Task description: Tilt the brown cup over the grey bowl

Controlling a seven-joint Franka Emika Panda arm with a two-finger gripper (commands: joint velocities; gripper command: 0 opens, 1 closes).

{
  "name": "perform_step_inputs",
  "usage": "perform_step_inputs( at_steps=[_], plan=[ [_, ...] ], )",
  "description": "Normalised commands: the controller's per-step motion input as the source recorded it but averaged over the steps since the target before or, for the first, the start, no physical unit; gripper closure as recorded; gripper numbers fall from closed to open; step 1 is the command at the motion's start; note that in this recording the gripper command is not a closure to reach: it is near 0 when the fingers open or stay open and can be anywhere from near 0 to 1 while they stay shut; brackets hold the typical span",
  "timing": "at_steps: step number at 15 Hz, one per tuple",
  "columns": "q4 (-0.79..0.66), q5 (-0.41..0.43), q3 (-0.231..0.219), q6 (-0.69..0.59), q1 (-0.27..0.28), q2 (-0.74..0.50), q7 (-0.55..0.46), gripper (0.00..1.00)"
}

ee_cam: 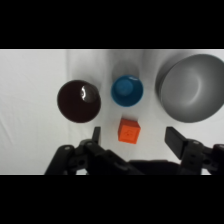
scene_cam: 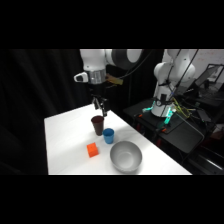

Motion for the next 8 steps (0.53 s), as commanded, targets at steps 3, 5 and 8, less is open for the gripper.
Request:
perform_step_inputs(
  at_steps=[3, 5, 8],
  plan=[
    [-0.02, 0.075, 0.044, 0.00, -0.067, -0.02, -0.09, 0.00],
    [-0.10, 0.159, 0.019, 0.11, -0.108, -0.05, -0.19, 0.00],
    [-0.17, 0.208, 0.002, 0.28, -0.115, -0.04, -0.19, 0.00]
  ],
)
